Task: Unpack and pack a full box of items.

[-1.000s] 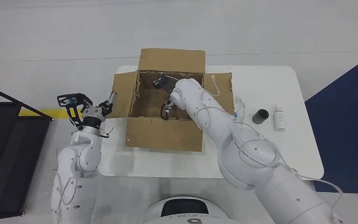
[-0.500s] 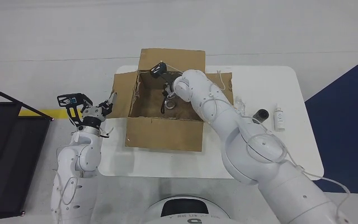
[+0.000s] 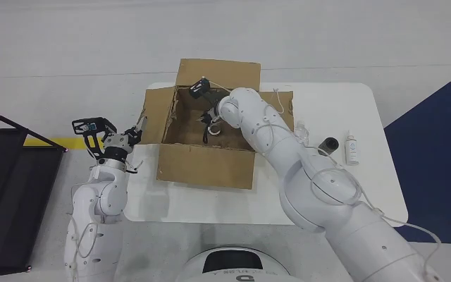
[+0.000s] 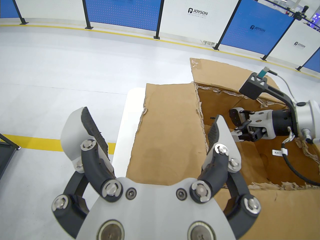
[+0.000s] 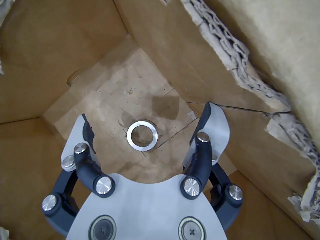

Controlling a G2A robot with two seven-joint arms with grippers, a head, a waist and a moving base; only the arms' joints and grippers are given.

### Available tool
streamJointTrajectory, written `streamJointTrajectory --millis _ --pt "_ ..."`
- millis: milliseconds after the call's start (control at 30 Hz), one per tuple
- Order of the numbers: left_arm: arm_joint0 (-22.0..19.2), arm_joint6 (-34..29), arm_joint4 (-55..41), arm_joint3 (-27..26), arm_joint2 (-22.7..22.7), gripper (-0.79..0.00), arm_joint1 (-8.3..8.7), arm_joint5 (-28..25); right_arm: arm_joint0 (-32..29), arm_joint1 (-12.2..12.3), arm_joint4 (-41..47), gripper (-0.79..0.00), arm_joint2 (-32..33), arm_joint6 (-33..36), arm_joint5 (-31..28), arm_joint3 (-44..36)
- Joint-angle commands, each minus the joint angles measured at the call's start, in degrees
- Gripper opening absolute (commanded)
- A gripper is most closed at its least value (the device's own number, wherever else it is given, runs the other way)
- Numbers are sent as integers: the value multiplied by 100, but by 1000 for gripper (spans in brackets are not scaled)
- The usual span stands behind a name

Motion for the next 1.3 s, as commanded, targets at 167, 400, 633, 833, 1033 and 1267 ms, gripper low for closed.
streamJointTrajectory --millis 167,400,633,833,1033,1267 --pt "0 0 0 0 0 0 0 0 -128 94 -118 -74 13 224 -276 -151" --pt "0 0 0 0 0 0 0 0 -136 206 -130 -462 95 647 -188 -191" --pt "0 0 0 0 0 0 0 0 -240 213 -274 -431 83 1135 205 -400" --pt "0 0 0 0 0 0 0 0 -284 198 -290 -400 97 1594 78 -449" --pt "0 0 0 0 0 0 0 0 -213 216 -66 -277 205 2106 -762 -351" --pt "0 0 0 0 0 0 0 0 -134 286 -315 -363 237 1186 -150 -365"
